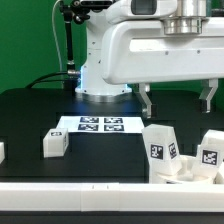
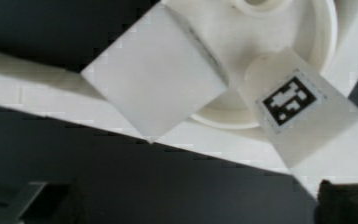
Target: Assemble stool
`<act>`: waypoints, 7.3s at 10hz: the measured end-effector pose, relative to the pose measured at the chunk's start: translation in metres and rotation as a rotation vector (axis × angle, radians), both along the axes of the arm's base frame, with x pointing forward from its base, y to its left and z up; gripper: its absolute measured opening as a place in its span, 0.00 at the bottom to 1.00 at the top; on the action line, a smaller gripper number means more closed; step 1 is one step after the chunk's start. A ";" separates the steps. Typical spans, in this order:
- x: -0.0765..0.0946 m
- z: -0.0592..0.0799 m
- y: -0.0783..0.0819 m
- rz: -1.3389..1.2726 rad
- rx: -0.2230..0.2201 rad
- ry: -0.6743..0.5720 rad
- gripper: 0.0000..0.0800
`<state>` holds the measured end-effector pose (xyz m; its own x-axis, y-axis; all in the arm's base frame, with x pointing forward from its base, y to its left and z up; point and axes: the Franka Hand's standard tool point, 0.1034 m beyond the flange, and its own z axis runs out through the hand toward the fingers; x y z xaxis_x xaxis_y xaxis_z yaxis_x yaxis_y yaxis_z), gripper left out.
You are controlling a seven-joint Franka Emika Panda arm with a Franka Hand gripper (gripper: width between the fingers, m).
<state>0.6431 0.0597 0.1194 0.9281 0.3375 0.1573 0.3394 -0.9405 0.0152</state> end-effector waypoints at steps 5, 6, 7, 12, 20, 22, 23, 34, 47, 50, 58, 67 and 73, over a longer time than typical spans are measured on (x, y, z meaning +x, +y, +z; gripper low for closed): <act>0.000 -0.005 -0.010 0.230 -0.067 0.000 0.81; -0.002 -0.011 -0.012 0.250 -0.072 0.009 0.81; -0.004 -0.016 -0.013 0.257 -0.074 0.016 0.81; -0.004 -0.032 -0.015 0.255 -0.087 0.007 0.81; -0.004 -0.033 -0.015 0.214 -0.081 0.008 0.42; -0.004 -0.033 -0.015 0.085 -0.062 0.010 0.42; -0.004 -0.033 -0.015 0.012 -0.051 0.011 0.42; -0.007 -0.035 0.006 -1.140 0.157 0.039 0.43; -0.007 -0.039 0.012 -2.089 0.401 0.101 0.42; -0.007 -0.038 0.018 -2.356 0.497 0.126 0.42; -0.014 -0.042 0.043 -2.665 0.625 0.264 0.42; -0.009 -0.016 0.028 -2.424 0.606 0.245 0.80; 0.000 -0.004 -0.009 -2.335 0.591 0.236 0.81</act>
Offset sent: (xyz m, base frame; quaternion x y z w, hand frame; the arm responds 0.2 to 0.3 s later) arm 0.0000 0.0000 0.0000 0.0000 0.0000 -0.1938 0.9810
